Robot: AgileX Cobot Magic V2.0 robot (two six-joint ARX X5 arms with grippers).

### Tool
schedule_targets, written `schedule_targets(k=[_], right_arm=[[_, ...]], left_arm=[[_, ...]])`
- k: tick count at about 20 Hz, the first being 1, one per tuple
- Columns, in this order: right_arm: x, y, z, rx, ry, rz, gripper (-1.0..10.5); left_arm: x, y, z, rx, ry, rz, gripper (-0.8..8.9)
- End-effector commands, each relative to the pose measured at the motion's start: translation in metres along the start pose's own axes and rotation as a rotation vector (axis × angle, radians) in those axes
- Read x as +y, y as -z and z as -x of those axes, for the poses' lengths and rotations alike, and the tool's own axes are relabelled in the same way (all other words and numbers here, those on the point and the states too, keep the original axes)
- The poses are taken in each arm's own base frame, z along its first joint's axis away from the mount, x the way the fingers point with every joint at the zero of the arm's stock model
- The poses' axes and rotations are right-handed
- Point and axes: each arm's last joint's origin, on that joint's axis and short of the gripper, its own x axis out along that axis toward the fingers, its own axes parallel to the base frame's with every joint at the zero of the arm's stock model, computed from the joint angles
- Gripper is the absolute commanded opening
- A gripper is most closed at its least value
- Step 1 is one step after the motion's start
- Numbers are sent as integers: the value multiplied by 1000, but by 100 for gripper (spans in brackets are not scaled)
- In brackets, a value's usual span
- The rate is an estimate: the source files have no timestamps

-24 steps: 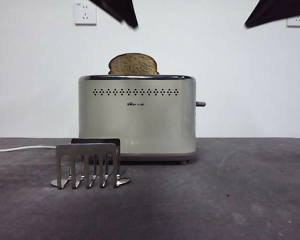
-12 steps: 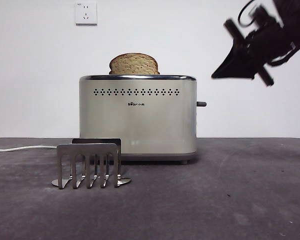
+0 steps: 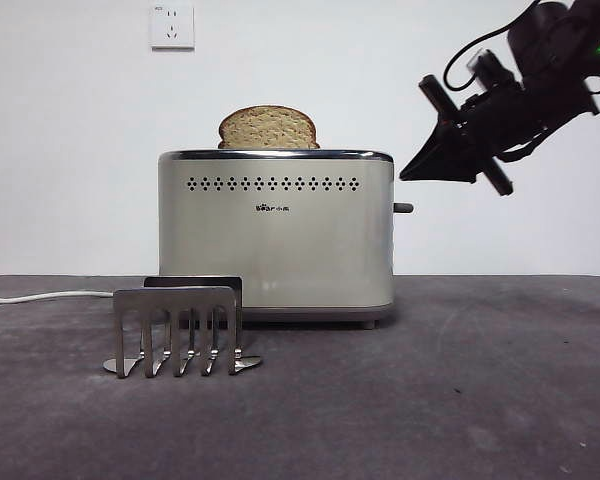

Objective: Pick up a slice of bread from the rack,put the bread on the toaster,press the button

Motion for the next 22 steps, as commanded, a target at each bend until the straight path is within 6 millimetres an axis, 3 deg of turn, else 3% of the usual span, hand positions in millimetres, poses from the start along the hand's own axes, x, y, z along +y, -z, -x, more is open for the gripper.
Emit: schedule_targets(k=[1, 11, 18, 22], right_arm=[[-5, 8, -11, 25, 6, -18, -12], [-17, 26, -25, 92, 96, -8, -12], [-44, 60, -40, 249, 184, -52, -12], [-47, 65, -42, 265, 186, -63, -12]], left_arm=[[0, 0, 1, -6, 0, 11, 409], [0, -1, 1, -7, -2, 10, 409], [0, 0, 1, -4, -1, 13, 409], [0, 0, 1, 1, 0, 14, 409]])
